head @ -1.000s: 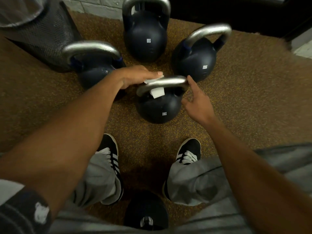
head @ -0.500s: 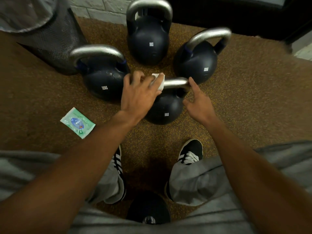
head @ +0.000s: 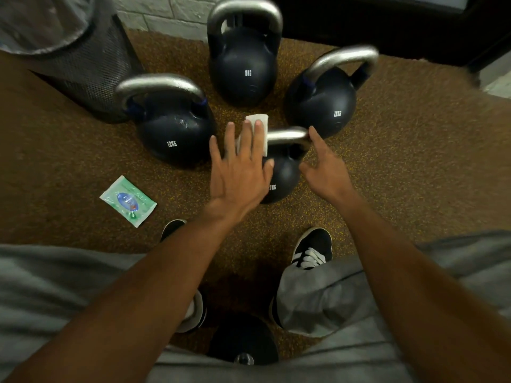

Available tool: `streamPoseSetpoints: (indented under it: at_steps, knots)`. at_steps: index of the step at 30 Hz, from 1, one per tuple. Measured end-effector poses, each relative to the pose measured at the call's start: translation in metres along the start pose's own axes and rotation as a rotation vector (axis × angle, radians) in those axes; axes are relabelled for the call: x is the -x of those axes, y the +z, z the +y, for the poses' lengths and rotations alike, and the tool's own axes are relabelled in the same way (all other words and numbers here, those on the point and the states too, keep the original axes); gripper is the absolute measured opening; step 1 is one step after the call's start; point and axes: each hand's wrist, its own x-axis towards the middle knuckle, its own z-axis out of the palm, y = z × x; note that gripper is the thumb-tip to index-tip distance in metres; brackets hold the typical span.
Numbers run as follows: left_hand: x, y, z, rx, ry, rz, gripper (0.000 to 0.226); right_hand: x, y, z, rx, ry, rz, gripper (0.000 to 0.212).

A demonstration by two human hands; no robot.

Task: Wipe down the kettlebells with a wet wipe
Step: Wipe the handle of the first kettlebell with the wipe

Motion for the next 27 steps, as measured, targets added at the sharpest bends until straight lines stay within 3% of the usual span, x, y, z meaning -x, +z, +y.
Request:
streamPoseSetpoints:
  at_steps: [4,13,18,20,23,27]
  knots:
    - [-0.004,-0.002,-0.011,0.185,-0.073,-0.050,0.078,-0.001,0.000,0.000,-0.025,0.032,-0.010,0.081]
    - [0.005,0.008,-0.015,0.066,0.005,-0.042,0.091,-0.002,0.001,0.003,-0.039,0.006,-0.001,0.081]
    - [0.007,0.006,-0.023,0.102,0.001,-0.095,0.095,-0.007,0.005,0.000,0.137,-0.069,0.046,0.081]
    - [0.009,0.004,-0.023,0.114,0.042,-0.091,0.092,-0.008,0.003,-0.012,0.223,-0.181,0.110,0.077]
    - [0.006,0.000,-0.031,0.346,0.052,-0.135,0.082,-0.009,0.001,-0.048,0.333,-0.440,0.125,0.067]
    - [0.002,-0.013,-0.044,0.942,-0.065,-0.187,0.083,-0.006,0.015,-0.080,0.536,-0.628,-0.017,0.065]
